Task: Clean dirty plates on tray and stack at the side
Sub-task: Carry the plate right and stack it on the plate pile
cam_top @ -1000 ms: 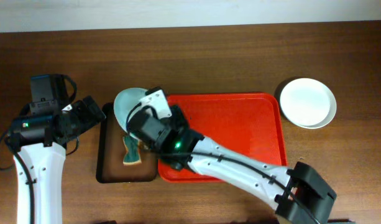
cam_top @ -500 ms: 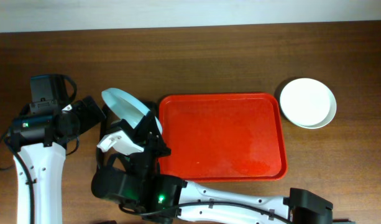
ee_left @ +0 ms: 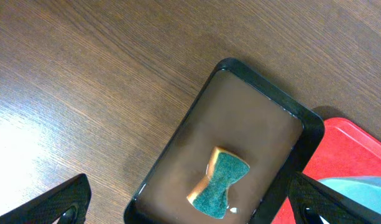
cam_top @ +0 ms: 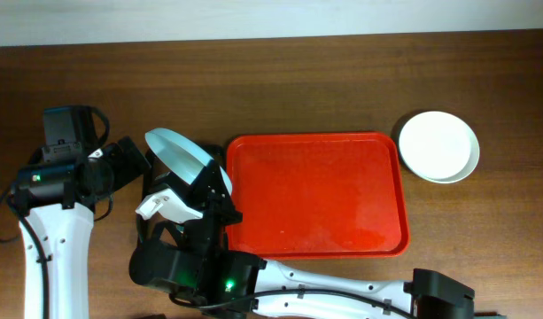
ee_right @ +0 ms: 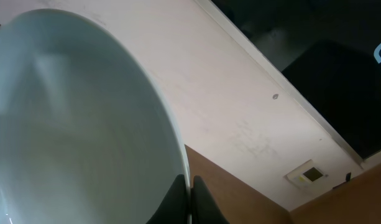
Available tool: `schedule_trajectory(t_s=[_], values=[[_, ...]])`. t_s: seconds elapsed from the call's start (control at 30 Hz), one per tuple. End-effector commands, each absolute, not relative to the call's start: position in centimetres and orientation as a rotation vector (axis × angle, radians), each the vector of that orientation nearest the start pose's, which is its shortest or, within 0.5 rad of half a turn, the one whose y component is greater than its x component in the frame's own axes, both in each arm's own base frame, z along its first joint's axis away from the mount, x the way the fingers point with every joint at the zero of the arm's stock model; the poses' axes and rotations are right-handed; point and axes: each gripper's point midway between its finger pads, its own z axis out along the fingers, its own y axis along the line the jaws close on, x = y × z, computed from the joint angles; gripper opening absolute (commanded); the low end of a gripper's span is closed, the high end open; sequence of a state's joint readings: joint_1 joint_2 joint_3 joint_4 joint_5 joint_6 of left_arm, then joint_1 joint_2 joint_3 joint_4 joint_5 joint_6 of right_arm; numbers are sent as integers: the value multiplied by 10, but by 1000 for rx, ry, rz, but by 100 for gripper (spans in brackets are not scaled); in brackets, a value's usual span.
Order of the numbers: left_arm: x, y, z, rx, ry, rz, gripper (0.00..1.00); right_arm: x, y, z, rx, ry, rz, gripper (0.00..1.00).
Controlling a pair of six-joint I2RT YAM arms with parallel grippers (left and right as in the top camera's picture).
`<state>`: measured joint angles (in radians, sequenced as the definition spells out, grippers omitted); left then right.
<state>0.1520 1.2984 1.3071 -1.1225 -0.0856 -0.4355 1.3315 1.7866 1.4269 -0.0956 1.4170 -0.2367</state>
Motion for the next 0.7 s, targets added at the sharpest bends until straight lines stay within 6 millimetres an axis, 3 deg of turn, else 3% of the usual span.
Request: schedule_trajectory(t_s=[0.0,0.13,0.2,0.27,0.37,0.47,0.57,0.67], values=[[296,61,211,-814,2548,23,99,265,363,312,-446,1606,-547,4],[296,61,211,-814,2548,23,99,292,364,281,-434,1721,-361,4],[296,61,211,-814,2548,23,99,314,353,248,-410,1875,-242,4],[296,61,211,-814,2548,23,99,338,334,211,-310,2088,-70,4],[296,61,211,-814,2548,23,99,353,308,178,-203,2350,150,4],[296,61,211,-814,2548,23,99,372,261,183,-91,2466,274,4],[296,61,211,-814,2548,23,99,404,152,170,206,2567,179,4],[296,61,211,-814,2548,23,99,408,30,157,568,2605,32,4]])
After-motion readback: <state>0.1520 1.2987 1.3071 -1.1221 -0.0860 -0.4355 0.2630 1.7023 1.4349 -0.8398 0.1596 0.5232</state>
